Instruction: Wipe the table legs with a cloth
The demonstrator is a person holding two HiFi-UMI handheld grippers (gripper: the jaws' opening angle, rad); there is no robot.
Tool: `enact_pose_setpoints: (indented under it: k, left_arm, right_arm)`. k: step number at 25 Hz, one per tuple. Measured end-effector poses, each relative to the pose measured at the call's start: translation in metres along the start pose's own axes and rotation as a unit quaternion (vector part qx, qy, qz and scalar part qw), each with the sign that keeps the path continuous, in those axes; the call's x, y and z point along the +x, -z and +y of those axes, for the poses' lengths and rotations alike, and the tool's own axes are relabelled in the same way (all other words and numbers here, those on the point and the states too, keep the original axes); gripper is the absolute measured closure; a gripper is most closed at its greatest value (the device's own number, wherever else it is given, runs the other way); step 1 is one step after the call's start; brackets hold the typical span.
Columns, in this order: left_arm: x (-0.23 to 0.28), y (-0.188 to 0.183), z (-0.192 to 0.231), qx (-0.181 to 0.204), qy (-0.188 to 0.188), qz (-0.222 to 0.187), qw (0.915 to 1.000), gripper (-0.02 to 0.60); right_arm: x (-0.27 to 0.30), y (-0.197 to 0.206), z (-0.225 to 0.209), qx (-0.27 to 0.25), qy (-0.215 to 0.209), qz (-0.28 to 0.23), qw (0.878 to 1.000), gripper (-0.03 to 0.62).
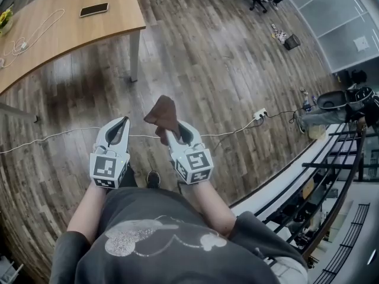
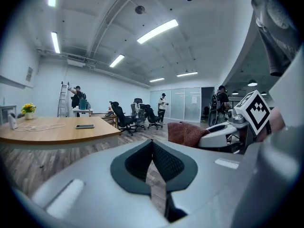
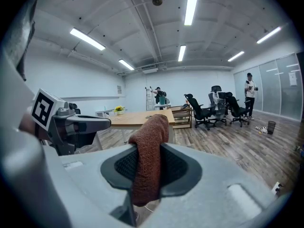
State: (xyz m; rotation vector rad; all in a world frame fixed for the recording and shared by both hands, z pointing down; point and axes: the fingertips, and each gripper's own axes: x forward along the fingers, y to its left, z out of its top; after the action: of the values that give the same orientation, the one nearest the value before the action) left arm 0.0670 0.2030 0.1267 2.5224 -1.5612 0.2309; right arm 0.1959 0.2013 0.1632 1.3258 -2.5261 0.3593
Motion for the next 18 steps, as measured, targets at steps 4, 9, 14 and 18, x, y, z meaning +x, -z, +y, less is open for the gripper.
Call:
enact_pose_setpoints:
  k: [4, 9, 14, 18]
  left_arm:
    - [-0.008, 0.004, -0.016, -0.003, -0.008, 0.005, 0.9999, 0.561]
    - [-0.022, 0.01, -0.029, -0.013, -0.026, 0.005, 0.9996, 0.561]
    - [-0.036, 0.011, -0.036, -0.019, -0.046, -0.003, 0.9987, 0.561]
    - [-0.05, 0.014, -0.039, -0.021, -0.065, -0.008, 0.9976, 0.561]
  right_arm:
    - [-0.006, 0.002, 0.001, -0.004, -0.019, 0.004, 1.0, 0.503]
    - [-0.014, 0.001, 0.014, -0.027, -0.055, 0.007, 0.998, 0.503]
    - [-0.028, 0.011, 0.021, -0.031, -0.07, 0.016, 0.997, 0.505]
    - [-0.041, 0.021, 0.025, -0.033, -0.076, 0.021, 0.996, 0.505]
